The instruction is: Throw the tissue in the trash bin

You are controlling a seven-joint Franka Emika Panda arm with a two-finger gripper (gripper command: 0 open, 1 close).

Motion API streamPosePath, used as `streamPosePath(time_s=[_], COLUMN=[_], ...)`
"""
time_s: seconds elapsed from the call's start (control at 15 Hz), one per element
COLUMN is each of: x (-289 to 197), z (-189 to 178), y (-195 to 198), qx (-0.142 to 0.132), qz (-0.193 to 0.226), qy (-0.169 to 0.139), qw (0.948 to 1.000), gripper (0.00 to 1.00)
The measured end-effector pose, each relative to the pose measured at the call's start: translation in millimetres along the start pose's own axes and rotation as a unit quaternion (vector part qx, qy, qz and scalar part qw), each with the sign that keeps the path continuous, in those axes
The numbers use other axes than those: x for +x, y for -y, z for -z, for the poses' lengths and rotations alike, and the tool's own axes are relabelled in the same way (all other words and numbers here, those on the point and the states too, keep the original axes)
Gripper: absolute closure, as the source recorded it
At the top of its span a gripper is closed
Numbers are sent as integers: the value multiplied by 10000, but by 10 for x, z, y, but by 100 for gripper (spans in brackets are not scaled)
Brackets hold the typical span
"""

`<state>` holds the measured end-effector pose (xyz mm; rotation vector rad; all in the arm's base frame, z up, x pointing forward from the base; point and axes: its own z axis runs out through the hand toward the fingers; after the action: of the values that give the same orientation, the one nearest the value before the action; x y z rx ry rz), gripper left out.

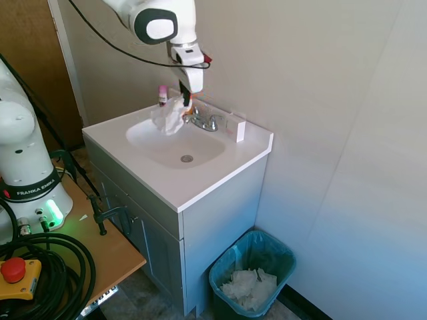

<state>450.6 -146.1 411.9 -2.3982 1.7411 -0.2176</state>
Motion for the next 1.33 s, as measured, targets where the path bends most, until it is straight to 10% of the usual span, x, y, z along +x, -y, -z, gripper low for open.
streamPosePath(time_s=[0.2,0.53,0.73,1.07,1.13,1.33], x=[979,2234,2632,2897,2953,3052], z=[46,-501,-966,-1858,-2012,-2238], y=[-376,-976,-1089,-1117,-1150,-1156], qx=[256,210,-73,-639,-729,-855], qz=[-1125,-2794,-3301,-3576,-3588,-3580], qy=[-254,-552,-625,-668,-667,-611], qw=[9930,9584,9418,9293,9282,9278], gripper=[100,100,100,100,0,0])
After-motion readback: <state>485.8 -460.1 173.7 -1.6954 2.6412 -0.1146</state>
